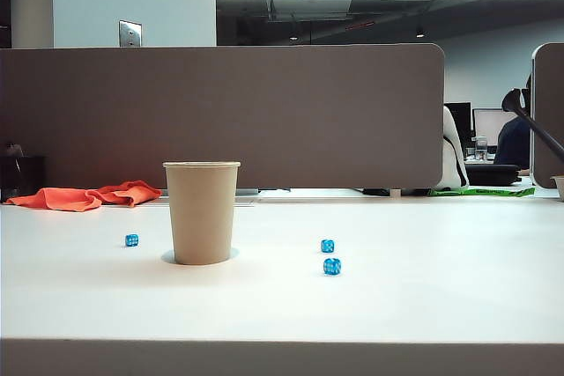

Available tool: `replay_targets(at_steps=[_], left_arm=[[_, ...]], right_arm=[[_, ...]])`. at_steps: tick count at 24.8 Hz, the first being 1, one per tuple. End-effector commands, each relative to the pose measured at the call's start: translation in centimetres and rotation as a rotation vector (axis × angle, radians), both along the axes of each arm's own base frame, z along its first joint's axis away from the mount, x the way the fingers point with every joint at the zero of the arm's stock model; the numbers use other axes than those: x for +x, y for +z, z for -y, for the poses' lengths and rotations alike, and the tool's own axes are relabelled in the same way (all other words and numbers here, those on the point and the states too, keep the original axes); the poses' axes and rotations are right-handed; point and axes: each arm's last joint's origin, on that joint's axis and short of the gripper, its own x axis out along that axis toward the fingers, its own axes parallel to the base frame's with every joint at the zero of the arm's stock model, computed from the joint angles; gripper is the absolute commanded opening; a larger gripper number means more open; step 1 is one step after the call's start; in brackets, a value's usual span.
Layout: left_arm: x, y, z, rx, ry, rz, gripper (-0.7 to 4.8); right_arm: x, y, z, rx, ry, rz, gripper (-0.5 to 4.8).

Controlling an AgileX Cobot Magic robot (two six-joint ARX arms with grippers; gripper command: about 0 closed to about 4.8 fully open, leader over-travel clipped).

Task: Pick up the dice with a different color and drop it into the paper cup.

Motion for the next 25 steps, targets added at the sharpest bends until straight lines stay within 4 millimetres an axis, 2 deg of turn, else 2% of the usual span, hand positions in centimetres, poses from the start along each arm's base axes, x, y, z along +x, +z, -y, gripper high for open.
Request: replay_targets(at_steps=[1,7,11,25], left_arm=[[-0.1,-0.7,-0.1,0.008,0.030,-0.078,-0.05],[-0.1,-0.5,-0.2,0.020,0.051,-0.054,-0.05],[0.0,0.3,-0.1,0.023,0.046,0.027,-0.05],[0.0,0.9,-0.1,-0.089,0.044,0.078,-0.05]], right_arm=[[0.0,0.2,0.1,0.043,-0.040,0.014,-0.01],[0.0,0.2,0.2,0.072,-0.054,0.012,-0.01],[0.0,0.2,0.2,0.088,-0.050,0.014,-0.01],[0.0,0.4,0.2,0.144,-0.066,0.027,-0.01]])
